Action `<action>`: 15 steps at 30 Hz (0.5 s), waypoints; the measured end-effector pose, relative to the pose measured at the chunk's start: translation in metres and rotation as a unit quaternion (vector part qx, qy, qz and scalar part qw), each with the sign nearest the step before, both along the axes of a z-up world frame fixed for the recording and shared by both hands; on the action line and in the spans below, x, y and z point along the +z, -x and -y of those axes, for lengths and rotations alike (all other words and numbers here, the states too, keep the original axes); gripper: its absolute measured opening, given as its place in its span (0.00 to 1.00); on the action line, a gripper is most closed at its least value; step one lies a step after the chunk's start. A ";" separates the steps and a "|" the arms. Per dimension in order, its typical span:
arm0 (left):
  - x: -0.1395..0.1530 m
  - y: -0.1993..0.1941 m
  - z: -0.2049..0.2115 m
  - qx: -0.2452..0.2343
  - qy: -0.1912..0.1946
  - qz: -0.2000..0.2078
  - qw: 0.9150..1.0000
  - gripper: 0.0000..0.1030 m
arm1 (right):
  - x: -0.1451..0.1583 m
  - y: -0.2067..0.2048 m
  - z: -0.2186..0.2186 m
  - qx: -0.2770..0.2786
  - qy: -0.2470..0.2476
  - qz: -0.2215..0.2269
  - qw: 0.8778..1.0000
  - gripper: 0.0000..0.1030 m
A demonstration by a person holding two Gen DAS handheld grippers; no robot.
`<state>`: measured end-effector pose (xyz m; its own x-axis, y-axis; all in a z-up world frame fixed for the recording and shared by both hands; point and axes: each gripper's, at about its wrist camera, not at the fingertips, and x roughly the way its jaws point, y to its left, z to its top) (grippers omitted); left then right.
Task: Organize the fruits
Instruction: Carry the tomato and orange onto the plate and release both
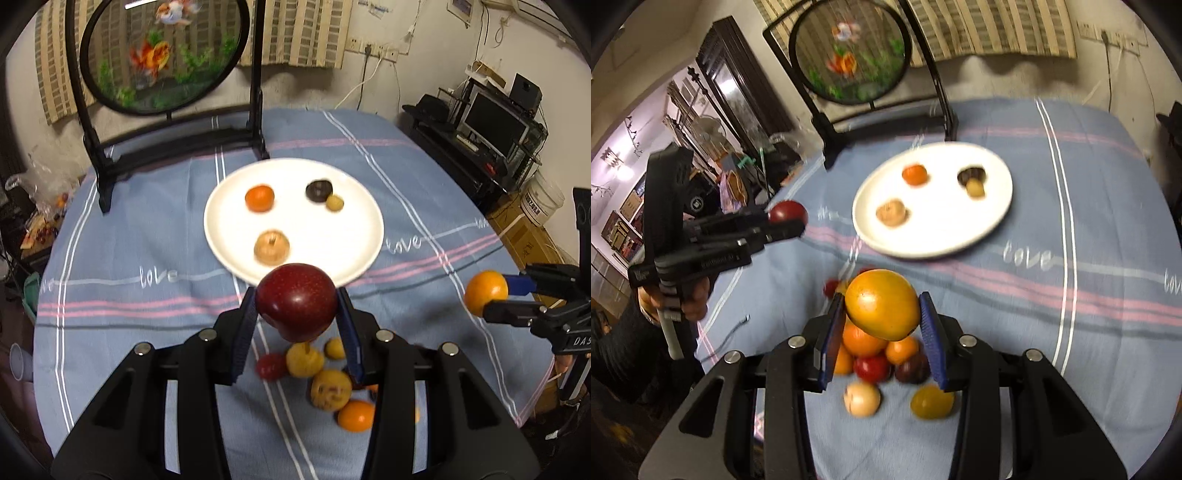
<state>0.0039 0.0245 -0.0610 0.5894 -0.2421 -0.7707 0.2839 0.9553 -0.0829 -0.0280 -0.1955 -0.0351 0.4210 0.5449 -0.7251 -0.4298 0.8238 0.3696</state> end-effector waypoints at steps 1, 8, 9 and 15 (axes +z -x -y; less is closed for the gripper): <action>0.003 -0.003 0.002 0.000 0.000 0.002 1.000 0.42 | 0.005 -0.005 -0.001 0.001 -0.001 0.007 1.000 0.39; 0.010 -0.032 0.013 0.013 -0.016 0.008 1.000 0.42 | 0.018 -0.042 -0.006 0.000 -0.003 0.026 1.000 0.39; 0.009 -0.037 0.014 0.017 -0.020 0.006 1.000 0.42 | 0.017 -0.046 -0.007 -0.001 -0.004 0.026 1.000 0.39; -0.003 -0.064 0.018 0.029 -0.034 -0.004 0.999 0.42 | 0.010 -0.077 -0.014 -0.002 -0.007 0.019 1.000 0.39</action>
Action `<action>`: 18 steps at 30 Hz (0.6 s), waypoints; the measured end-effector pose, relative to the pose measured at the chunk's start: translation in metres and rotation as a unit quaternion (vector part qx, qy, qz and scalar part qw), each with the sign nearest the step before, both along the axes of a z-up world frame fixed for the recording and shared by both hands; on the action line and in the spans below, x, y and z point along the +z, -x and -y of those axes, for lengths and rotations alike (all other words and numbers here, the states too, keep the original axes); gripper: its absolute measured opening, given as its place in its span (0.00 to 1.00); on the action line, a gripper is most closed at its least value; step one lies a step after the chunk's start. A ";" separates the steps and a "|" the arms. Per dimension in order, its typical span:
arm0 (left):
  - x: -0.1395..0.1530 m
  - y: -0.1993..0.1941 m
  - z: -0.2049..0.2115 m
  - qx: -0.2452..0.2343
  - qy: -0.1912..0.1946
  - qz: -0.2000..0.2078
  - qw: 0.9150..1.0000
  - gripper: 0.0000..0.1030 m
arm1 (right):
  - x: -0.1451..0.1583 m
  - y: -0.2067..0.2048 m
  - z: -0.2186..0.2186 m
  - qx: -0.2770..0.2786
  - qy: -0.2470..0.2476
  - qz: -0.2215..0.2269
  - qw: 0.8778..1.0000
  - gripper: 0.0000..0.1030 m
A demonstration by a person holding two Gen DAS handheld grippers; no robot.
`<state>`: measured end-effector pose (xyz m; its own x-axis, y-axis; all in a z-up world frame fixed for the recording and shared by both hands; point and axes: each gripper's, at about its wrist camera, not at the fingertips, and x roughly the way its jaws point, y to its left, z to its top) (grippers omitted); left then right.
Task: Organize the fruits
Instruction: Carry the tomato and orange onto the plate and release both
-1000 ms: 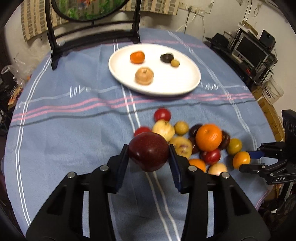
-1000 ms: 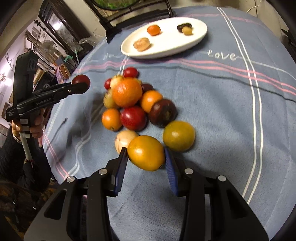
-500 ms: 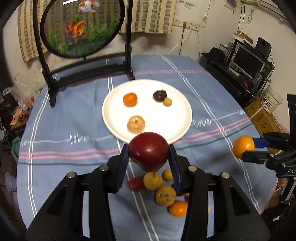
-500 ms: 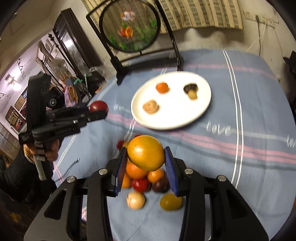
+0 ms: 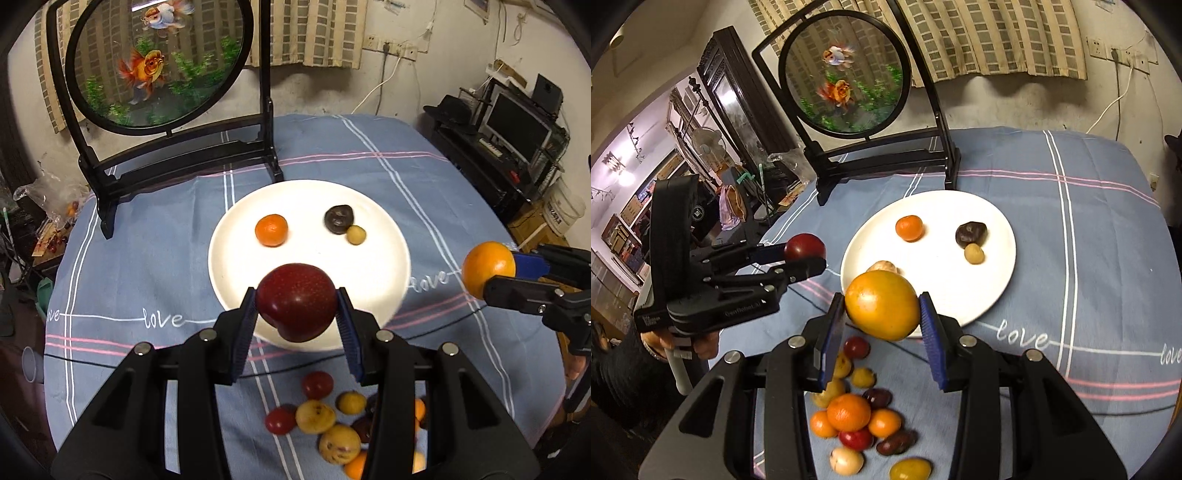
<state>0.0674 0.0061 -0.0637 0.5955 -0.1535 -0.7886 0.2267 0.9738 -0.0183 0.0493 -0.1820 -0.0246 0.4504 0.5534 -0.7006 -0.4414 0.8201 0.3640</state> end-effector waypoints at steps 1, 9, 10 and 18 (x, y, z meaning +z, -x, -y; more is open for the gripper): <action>-0.002 -0.005 0.001 0.000 -0.004 0.000 1.000 0.42 | -0.002 -0.006 -0.002 0.001 0.000 -0.001 1.000 0.39; -0.019 -0.037 0.004 0.014 -0.024 -0.013 1.000 0.42 | -0.013 -0.042 -0.014 0.007 0.006 -0.015 1.000 0.39; -0.022 -0.042 0.004 0.013 -0.027 -0.014 0.999 0.42 | -0.017 -0.047 -0.015 0.007 0.010 -0.017 1.000 0.39; -0.041 -0.070 0.009 0.018 -0.055 -0.022 0.998 0.42 | -0.045 -0.079 -0.020 0.004 0.029 -0.042 0.999 0.39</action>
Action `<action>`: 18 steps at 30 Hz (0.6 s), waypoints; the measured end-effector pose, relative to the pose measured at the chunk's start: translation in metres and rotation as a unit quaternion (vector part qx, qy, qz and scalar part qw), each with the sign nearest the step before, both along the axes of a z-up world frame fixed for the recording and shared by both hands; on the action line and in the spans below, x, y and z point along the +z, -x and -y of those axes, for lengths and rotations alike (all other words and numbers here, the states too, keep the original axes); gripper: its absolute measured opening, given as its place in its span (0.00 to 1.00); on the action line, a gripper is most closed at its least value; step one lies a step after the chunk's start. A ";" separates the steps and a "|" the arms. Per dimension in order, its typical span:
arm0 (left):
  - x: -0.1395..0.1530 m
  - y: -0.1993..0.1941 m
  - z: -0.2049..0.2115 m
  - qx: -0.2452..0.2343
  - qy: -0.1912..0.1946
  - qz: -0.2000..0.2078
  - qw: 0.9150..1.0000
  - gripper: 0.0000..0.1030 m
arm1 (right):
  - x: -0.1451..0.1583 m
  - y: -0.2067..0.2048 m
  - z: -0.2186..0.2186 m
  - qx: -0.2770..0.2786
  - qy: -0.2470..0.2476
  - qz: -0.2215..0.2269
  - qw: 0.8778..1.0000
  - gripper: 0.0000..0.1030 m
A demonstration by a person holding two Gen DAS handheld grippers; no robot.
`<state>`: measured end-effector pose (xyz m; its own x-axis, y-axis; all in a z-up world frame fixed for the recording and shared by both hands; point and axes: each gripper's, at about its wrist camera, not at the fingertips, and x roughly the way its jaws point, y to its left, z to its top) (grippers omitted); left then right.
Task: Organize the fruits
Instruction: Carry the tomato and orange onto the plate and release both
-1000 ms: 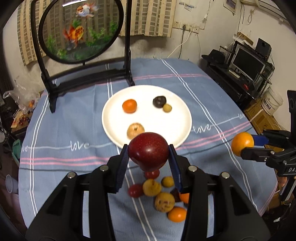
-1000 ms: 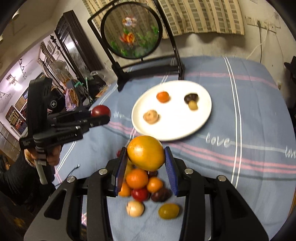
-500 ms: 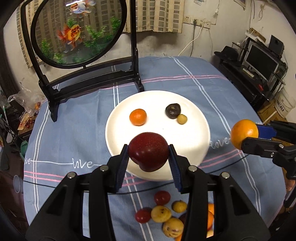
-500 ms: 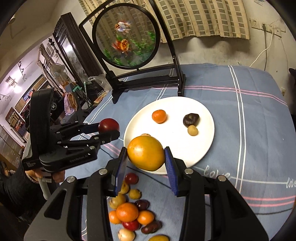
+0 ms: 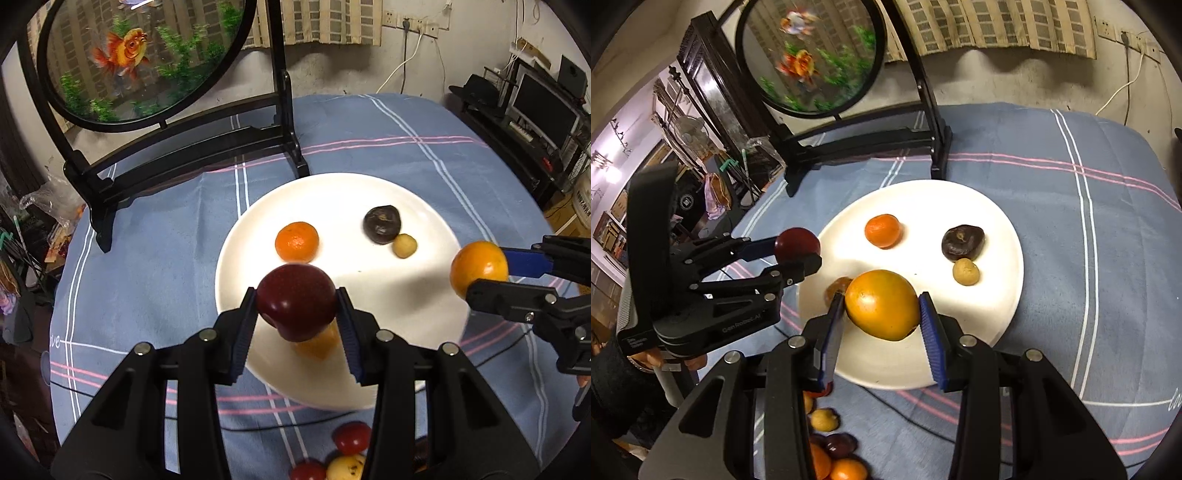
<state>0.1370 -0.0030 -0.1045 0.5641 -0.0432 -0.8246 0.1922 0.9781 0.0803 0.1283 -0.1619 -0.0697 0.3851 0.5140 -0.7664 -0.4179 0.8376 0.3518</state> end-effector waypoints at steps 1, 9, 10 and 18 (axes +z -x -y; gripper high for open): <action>-0.002 -0.003 0.001 0.000 -0.002 -0.002 1.000 0.42 | -0.003 -0.002 0.000 -0.001 0.001 -0.002 1.000 0.39; -0.020 -0.018 -0.001 0.002 0.000 -0.019 1.000 0.42 | -0.017 -0.023 -0.002 0.001 0.005 -0.011 1.000 0.39; -0.021 -0.020 -0.002 0.003 0.000 -0.021 1.000 0.42 | -0.018 -0.025 -0.003 0.002 0.007 -0.011 1.000 0.39; -0.033 -0.034 -0.001 0.009 -0.005 -0.035 0.999 0.42 | -0.029 -0.042 -0.013 0.007 0.029 -0.016 0.999 0.40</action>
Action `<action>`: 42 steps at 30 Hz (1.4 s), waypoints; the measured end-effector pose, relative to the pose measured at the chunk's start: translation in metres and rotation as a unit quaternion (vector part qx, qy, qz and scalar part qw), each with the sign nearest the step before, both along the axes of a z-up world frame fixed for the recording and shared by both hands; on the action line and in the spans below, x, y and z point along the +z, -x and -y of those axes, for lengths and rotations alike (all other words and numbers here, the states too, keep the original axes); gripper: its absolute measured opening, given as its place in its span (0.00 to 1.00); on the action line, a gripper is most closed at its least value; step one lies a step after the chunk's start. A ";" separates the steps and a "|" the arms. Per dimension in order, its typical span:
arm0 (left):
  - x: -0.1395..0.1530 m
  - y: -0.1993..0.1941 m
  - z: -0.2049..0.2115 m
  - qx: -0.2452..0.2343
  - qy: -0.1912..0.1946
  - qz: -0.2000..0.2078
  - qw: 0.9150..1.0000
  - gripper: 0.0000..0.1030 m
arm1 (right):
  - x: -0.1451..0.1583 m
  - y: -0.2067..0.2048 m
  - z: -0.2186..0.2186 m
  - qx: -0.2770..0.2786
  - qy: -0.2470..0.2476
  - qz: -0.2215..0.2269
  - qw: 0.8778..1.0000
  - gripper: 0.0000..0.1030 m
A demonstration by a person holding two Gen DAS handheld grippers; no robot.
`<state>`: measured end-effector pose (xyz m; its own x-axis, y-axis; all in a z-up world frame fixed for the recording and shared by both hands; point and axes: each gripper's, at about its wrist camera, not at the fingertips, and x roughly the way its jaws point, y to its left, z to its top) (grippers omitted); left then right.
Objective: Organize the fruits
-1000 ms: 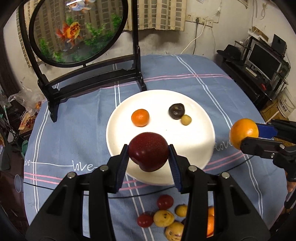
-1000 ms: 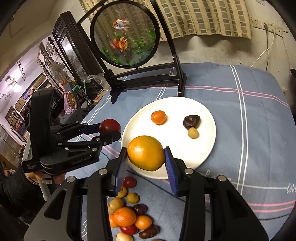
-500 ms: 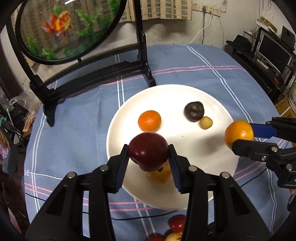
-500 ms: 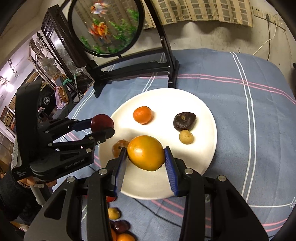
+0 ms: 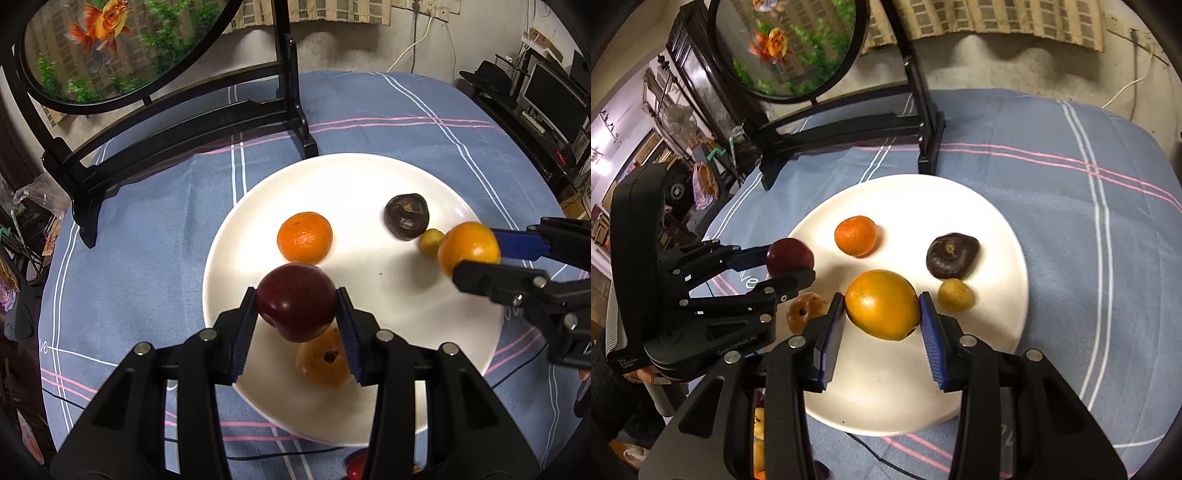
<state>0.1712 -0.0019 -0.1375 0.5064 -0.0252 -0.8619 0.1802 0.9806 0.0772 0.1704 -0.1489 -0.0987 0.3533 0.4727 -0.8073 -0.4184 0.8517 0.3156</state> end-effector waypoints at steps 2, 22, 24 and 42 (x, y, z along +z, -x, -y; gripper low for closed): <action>-0.002 -0.005 0.001 0.000 -0.003 -0.005 1.000 0.43 | -0.004 -0.005 -0.004 -0.008 0.026 -0.002 1.000 0.40; 0.064 0.070 -0.044 0.021 0.016 0.062 0.998 0.73 | 0.058 0.084 0.055 -0.038 0.009 0.054 0.998 0.59; 0.069 0.095 -0.049 0.018 0.015 0.066 0.998 0.73 | 0.062 0.120 0.058 -0.025 0.018 0.065 0.997 0.59; 0.004 0.249 -0.055 -0.008 0.047 -0.038 0.998 0.74 | -0.044 0.273 -0.014 0.078 0.047 -0.038 0.995 0.59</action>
<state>-0.0777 0.0530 -0.1338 0.4390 -0.1145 -0.8912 0.1971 0.9800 -0.0288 -0.1030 -0.1344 -0.1429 0.2174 0.4383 -0.8721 -0.5250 0.8058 0.2741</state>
